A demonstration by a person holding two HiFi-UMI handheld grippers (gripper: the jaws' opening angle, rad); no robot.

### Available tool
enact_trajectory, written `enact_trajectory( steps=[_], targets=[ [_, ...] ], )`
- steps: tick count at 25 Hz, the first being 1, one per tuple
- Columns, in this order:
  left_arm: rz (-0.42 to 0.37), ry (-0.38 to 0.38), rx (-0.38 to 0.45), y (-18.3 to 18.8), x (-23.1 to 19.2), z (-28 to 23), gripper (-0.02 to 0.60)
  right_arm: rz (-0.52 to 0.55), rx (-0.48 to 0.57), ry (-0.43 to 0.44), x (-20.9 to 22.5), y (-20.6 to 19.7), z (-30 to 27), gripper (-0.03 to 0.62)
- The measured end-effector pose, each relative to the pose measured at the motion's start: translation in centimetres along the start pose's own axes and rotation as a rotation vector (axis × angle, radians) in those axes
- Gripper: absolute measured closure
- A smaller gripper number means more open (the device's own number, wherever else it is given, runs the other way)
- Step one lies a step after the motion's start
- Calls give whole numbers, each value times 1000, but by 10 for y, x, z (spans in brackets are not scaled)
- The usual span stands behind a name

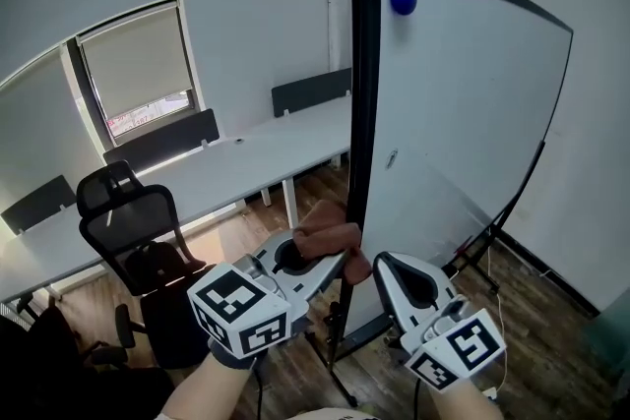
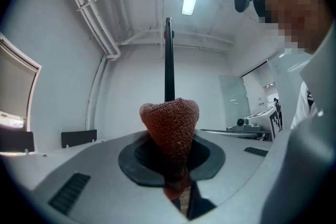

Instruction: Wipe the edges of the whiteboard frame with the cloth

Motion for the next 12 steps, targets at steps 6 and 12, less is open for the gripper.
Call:
enact_trajectory(
  steps=[6,12],
  targets=[
    [3,-17,17,22,3,0,506,61,16,-20,4,30,-6,589],
    [-26,-15,49,50,11,-1,506,126,43,-13,6,67,-20,589]
  ],
)
Point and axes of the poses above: the fingertips, and each gripper's own axes: z backward along the fingers, x to its right, y out of its top, the point moved 9 cm from there along z, backward along the fingers, and after that the axes turned 12 degrees about z, right-handed, at the moved point
